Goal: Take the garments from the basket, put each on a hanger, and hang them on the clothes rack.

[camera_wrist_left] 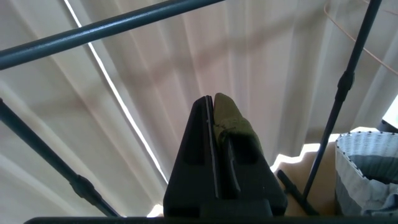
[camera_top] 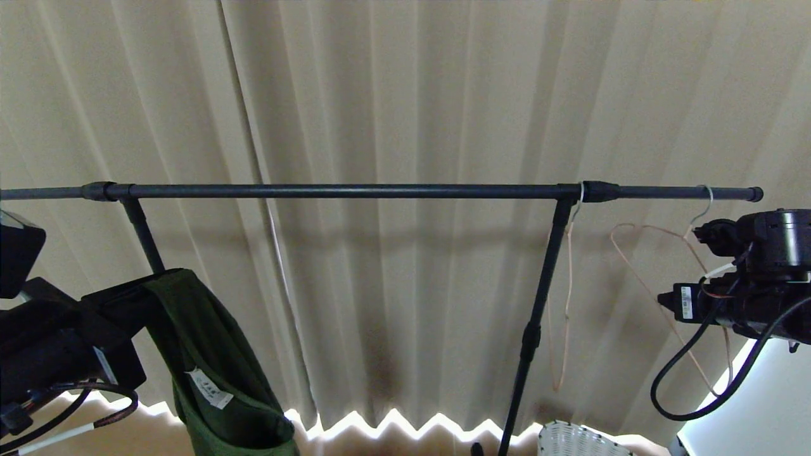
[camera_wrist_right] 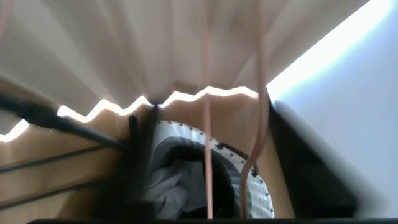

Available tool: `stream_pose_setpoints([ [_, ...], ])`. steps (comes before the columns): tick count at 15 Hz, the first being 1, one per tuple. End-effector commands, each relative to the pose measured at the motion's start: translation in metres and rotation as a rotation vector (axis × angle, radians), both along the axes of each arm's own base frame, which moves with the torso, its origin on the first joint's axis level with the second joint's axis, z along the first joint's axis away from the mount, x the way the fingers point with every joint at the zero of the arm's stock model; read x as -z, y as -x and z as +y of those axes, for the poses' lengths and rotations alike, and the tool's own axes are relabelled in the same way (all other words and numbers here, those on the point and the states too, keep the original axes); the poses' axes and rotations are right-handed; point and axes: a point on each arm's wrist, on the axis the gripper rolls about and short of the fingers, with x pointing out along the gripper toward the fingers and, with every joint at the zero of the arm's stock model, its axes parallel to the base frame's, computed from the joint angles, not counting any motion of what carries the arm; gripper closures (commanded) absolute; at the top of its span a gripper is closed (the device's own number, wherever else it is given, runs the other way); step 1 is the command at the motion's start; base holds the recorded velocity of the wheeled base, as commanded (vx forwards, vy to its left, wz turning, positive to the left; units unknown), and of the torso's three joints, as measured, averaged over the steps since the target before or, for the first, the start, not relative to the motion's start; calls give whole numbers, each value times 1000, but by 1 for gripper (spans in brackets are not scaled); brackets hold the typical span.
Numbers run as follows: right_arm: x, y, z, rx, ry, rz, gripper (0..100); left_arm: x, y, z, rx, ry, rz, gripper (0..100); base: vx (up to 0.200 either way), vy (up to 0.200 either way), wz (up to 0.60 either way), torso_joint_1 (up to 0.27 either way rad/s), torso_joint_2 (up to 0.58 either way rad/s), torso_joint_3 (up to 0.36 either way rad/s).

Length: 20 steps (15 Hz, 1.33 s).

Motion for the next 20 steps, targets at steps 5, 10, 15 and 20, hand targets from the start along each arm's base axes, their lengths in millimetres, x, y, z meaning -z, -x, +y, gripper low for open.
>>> stream_pose_setpoints([
  [5,2,-8,-13,41,0,11,100,-1,2,0,0,3,-9,100,0,0,0,0,0,0],
  [10,-13,-1,-12,40,1,-49,100,-1,1,0,0,2,-7,100,0,0,0,0,0,0],
  [15,-43,29,-7,18,-3,-165,100,0,1,0,1,-3,-5,100,0,0,0,0,0,0],
  [20,-43,67,2,-23,5,-178,100,-1,0,0,1,-1,-12,100,0,0,0,0,0,0],
])
